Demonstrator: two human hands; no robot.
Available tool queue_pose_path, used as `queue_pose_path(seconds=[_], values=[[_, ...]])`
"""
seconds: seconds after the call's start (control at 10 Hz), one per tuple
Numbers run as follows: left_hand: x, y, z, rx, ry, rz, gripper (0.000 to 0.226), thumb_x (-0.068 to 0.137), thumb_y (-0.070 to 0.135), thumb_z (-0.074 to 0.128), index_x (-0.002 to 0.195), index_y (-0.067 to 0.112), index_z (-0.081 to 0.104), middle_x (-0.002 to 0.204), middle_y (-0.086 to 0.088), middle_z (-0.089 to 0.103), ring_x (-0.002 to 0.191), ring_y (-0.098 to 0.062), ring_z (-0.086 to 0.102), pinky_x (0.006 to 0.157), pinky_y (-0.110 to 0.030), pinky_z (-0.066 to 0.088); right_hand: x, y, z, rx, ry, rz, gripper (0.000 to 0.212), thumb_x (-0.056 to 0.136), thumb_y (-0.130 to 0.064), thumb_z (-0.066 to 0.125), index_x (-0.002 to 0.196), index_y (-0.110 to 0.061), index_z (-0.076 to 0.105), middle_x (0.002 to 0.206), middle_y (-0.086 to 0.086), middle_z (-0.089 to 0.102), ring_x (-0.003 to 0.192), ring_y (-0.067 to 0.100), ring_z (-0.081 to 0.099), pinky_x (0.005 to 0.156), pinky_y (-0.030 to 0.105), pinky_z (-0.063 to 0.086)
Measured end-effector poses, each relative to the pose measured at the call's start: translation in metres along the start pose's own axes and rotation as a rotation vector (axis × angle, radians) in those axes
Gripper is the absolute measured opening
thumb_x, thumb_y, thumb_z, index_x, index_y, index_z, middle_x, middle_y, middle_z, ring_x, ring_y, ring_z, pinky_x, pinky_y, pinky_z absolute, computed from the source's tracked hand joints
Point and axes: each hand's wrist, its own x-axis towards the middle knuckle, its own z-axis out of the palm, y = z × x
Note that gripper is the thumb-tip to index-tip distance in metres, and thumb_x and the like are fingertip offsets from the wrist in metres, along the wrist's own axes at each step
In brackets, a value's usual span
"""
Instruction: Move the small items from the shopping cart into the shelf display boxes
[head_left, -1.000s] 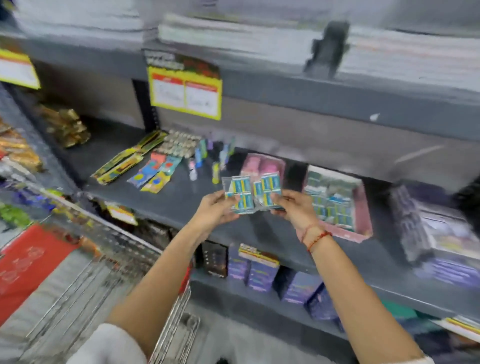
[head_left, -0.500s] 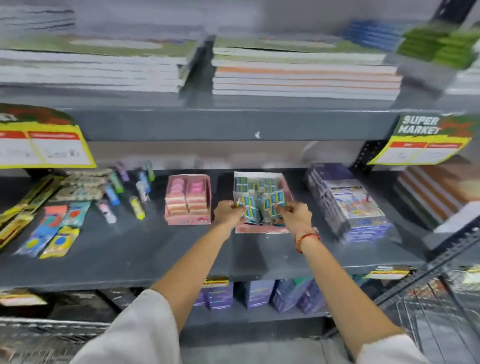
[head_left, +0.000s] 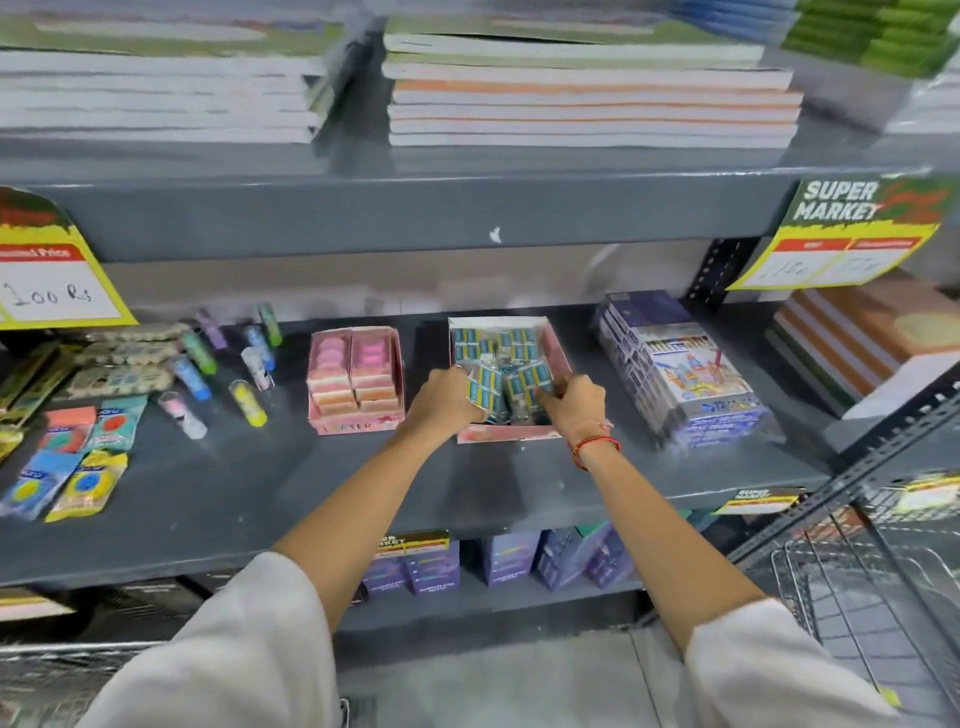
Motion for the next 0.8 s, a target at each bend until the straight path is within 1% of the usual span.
queue_pose_path(seconds=[0.1, 0.2, 0.3, 0.4, 0.5, 0.6, 0.7, 0.8], values=[[-0.002, 0.002, -0.002, 0.152, 0.023, 0.018, 0.057, 0.079, 0.012, 0.072, 0.132, 0.007, 0.052, 0.105, -0.020, 0.066, 0.094, -0.034, 0.066, 0.080, -0.040, 0.053, -0.004, -0.001, 0.003, -0.107, 0.002, -0.048, 0.023, 0.087, -0.019, 0.062, 0.085, 0.004, 0.063, 0.091, 0.025, 0.069, 0.086, 0.039, 0.064, 0.071, 0.037, 0.053], [-0.003, 0.002, 0.000, 0.188, 0.026, 0.026, 0.035, 0.081, 0.012, 0.071, 0.113, 0.000, 0.064, 0.109, -0.017, 0.066, 0.096, -0.032, 0.066, 0.082, -0.039, 0.054, -0.009, -0.003, 0.008, -0.223, 0.036, -0.082, 0.023, 0.091, -0.018, 0.055, 0.098, 0.002, 0.063, 0.101, 0.023, 0.067, 0.093, 0.040, 0.063, 0.076, 0.039, 0.054], [-0.003, 0.001, 0.004, 0.216, 0.039, 0.037, 0.025, 0.083, 0.011, 0.069, 0.105, -0.002, 0.067, 0.112, -0.016, 0.065, 0.097, -0.032, 0.066, 0.086, -0.041, 0.055, -0.012, -0.008, 0.014, -0.292, 0.047, -0.122, 0.024, 0.092, -0.020, 0.052, 0.101, 0.000, 0.062, 0.103, 0.023, 0.067, 0.096, 0.040, 0.063, 0.079, 0.040, 0.054], [-0.004, 0.000, 0.005, 0.245, 0.067, 0.057, 0.023, 0.083, 0.013, 0.069, 0.101, -0.001, 0.069, 0.107, -0.016, 0.068, 0.094, -0.031, 0.067, 0.083, -0.041, 0.057, -0.016, -0.009, 0.016, -0.360, 0.053, -0.192, 0.026, 0.093, -0.020, 0.050, 0.102, -0.001, 0.064, 0.099, 0.022, 0.070, 0.092, 0.039, 0.065, 0.079, 0.041, 0.056], [-0.005, -0.004, 0.005, 0.279, 0.075, 0.091, 0.021, 0.083, 0.014, 0.068, 0.099, 0.001, 0.071, 0.105, -0.015, 0.069, 0.092, -0.030, 0.067, 0.081, -0.039, 0.057, -0.016, -0.004, 0.015, -0.376, 0.034, -0.258, 0.027, 0.094, -0.023, 0.048, 0.102, -0.002, 0.063, 0.098, 0.021, 0.070, 0.089, 0.038, 0.066, 0.077, 0.041, 0.056], [-0.013, -0.005, 0.005, 0.278, 0.115, 0.138, 0.024, 0.086, 0.018, 0.066, 0.103, 0.002, 0.070, 0.109, -0.013, 0.067, 0.094, -0.028, 0.066, 0.081, -0.040, 0.058, -0.018, 0.002, 0.010, -0.367, 0.011, -0.298, 0.028, 0.095, -0.026, 0.048, 0.103, -0.003, 0.061, 0.096, 0.020, 0.069, 0.092, 0.037, 0.063, 0.076, 0.042, 0.056], [-0.034, -0.011, 0.009, 0.301, 0.237, 0.241, 0.032, 0.089, 0.023, 0.061, 0.114, 0.003, 0.066, 0.118, -0.010, 0.063, 0.104, -0.025, 0.062, 0.081, -0.038, 0.057, -0.029, 0.009, 0.009, -0.341, 0.098, -0.446, 0.026, 0.094, -0.022, 0.051, 0.103, 0.000, 0.062, 0.099, 0.022, 0.068, 0.100, 0.038, 0.057, 0.079, 0.043, 0.052], [-0.064, -0.022, 0.017, 0.302, 0.380, 0.342, 0.032, 0.090, 0.024, 0.060, 0.115, 0.005, 0.066, 0.116, -0.008, 0.064, 0.105, -0.024, 0.061, 0.085, -0.038, 0.055, -0.049, 0.012, 0.013, -0.232, 0.241, -0.670, 0.017, 0.090, -0.013, 0.060, 0.097, 0.001, 0.067, 0.096, 0.019, 0.070, 0.094, 0.036, 0.060, 0.076, 0.040, 0.054]])
